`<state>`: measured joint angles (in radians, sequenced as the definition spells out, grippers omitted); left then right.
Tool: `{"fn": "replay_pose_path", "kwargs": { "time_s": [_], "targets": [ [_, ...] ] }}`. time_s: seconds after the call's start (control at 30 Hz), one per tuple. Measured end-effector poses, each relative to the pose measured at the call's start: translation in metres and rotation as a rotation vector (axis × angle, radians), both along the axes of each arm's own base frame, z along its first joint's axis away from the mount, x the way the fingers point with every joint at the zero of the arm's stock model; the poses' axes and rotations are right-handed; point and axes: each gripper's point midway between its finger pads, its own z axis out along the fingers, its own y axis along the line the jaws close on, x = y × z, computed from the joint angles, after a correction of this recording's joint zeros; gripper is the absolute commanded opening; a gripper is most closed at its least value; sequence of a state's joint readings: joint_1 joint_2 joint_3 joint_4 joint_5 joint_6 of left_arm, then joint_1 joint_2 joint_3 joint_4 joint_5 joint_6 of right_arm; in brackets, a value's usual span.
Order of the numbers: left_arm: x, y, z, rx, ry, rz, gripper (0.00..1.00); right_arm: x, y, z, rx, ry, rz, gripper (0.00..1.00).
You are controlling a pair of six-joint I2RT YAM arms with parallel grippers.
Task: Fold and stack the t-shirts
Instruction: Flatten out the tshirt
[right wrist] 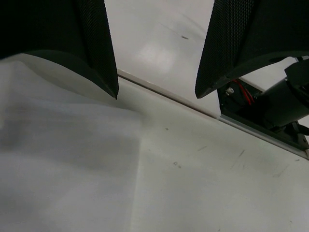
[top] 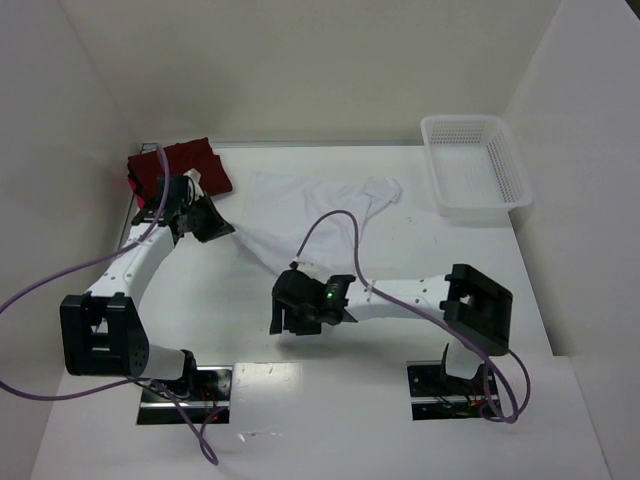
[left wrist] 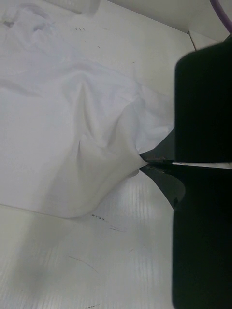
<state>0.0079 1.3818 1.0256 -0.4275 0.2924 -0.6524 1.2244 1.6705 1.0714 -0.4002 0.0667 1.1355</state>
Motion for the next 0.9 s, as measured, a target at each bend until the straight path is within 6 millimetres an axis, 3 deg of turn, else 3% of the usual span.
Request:
{"fn": "replay_pose_path", "kwargs": {
  "time_s": [0.13,0.33,0.53,0.73,0.9],
  "targets": [
    [0.001,0.005,0.000,-0.005,-0.002,0.007,0.00,-0.011,0.018,-0.009,-0.023,0.016,0.010,0.62],
    [0.004,0.014,-0.001,-0.011,-0.007,0.013,0.00,-0.017,0.012,-0.021,-0.072,0.043,-0.024,0.51],
    [0.006,0.018,-0.005,-0.031,0.004,0.017,0.00,-0.015,0.010,-0.024,-0.084,0.046,-0.058,0.48],
    [0.008,0.019,-0.003,-0.042,-0.008,0.016,0.00,-0.010,0.013,-0.047,-0.142,0.042,-0.058,0.47],
    [0.009,0.022,-0.002,-0.049,-0.011,0.021,0.00,-0.004,0.021,-0.050,-0.151,0.021,-0.056,0.28]
  ]
}}
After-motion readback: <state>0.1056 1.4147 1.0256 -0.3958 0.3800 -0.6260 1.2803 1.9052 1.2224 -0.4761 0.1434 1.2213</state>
